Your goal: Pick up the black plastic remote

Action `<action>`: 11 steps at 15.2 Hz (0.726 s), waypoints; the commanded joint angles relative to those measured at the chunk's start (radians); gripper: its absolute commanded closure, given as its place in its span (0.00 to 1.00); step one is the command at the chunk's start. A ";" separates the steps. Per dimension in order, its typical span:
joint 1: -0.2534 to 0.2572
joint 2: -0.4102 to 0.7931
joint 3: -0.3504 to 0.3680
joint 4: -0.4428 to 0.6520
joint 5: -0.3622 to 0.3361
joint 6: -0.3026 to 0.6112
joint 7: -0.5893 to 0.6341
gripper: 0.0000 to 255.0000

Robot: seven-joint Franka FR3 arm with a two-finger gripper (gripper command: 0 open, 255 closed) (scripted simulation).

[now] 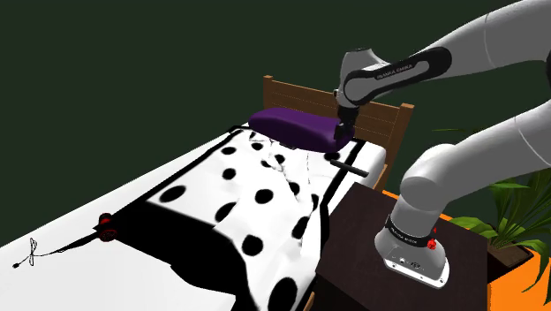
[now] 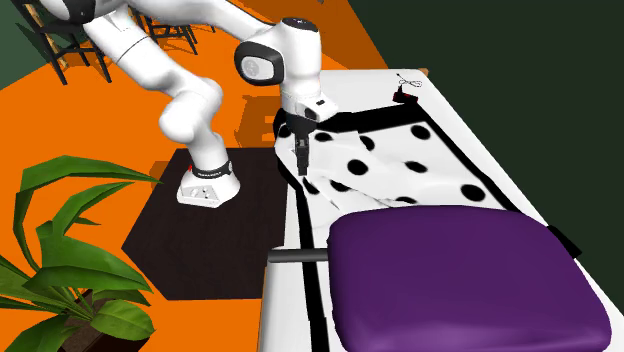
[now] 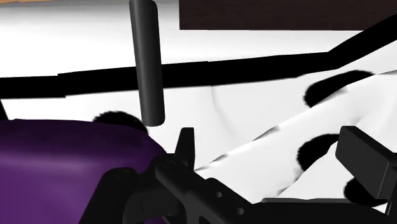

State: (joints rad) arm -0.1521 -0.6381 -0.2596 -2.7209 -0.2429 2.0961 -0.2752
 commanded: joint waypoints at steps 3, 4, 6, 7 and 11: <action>-0.033 0.126 -0.071 -0.023 -0.040 0.164 -0.035 0.00; -0.039 0.161 -0.088 -0.025 -0.047 0.204 -0.043 0.00; -0.048 0.238 -0.123 -0.023 -0.055 0.284 -0.063 0.00; -0.051 0.278 -0.140 -0.019 -0.056 0.324 -0.074 0.00; -0.050 0.452 -0.210 0.009 -0.023 0.481 -0.138 0.00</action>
State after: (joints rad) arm -0.2059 -0.2305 -0.4568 -2.7167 -0.2780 2.5335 -0.4022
